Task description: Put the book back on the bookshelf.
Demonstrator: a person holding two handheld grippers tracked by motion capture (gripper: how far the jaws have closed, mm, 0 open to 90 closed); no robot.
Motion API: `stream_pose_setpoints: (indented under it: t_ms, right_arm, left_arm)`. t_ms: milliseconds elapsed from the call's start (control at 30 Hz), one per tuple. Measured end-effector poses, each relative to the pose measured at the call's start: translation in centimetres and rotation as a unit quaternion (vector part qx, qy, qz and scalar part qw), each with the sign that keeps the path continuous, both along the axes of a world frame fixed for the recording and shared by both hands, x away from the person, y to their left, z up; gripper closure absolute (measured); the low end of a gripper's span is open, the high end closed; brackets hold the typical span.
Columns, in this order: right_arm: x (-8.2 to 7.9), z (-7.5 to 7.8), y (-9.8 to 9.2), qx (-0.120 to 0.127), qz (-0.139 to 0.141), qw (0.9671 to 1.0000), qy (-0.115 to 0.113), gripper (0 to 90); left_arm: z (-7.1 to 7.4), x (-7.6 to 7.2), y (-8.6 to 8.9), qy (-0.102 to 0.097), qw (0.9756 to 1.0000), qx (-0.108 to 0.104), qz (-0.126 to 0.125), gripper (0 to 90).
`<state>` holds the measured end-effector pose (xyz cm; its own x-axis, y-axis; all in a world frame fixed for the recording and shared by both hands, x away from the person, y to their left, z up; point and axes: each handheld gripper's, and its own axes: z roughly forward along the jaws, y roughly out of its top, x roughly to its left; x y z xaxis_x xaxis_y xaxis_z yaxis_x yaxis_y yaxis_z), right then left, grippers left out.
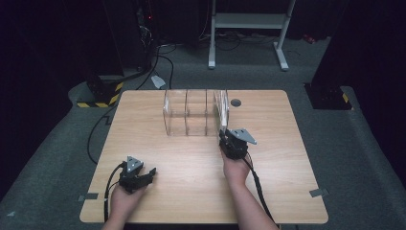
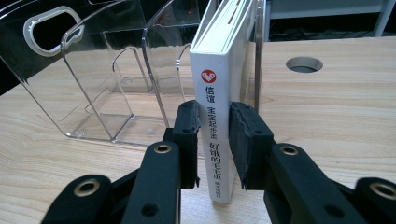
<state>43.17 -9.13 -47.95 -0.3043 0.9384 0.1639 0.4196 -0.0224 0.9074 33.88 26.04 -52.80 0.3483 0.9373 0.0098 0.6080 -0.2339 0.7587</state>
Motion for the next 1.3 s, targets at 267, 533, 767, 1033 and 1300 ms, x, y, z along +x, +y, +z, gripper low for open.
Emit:
stream_pose_setpoints:
  t_ms: [267,533,767,1033,1300]
  right_arm:
    - [0.20,-0.01,-0.03,-0.004,-0.001,1.0000,-0.003,72.1]
    - [0.33,0.00,0.04,-0.005,-0.001,1.0000,-0.003,71.8]
    - [0.44,0.00,0.08,-0.006,0.000,1.0000,-0.004,71.8]
    - [0.55,-0.01,-0.05,-0.008,-0.001,1.0000,-0.006,71.7]
    - [0.61,-0.03,-0.06,-0.007,-0.002,1.0000,-0.006,71.4]
  left_arm:
    - [0.00,-0.01,0.00,0.000,1.0000,0.000,0.000,39.5]
    - [0.00,-0.03,-0.01,0.001,1.0000,-0.001,-0.001,39.5]
    - [0.00,-0.03,-0.01,0.000,1.0000,-0.001,-0.001,39.5]
    - [0.00,-0.03,-0.01,0.001,1.0000,-0.001,-0.001,39.5]
    - [0.00,-0.03,-0.01,0.001,1.0000,-0.001,-0.001,39.5]
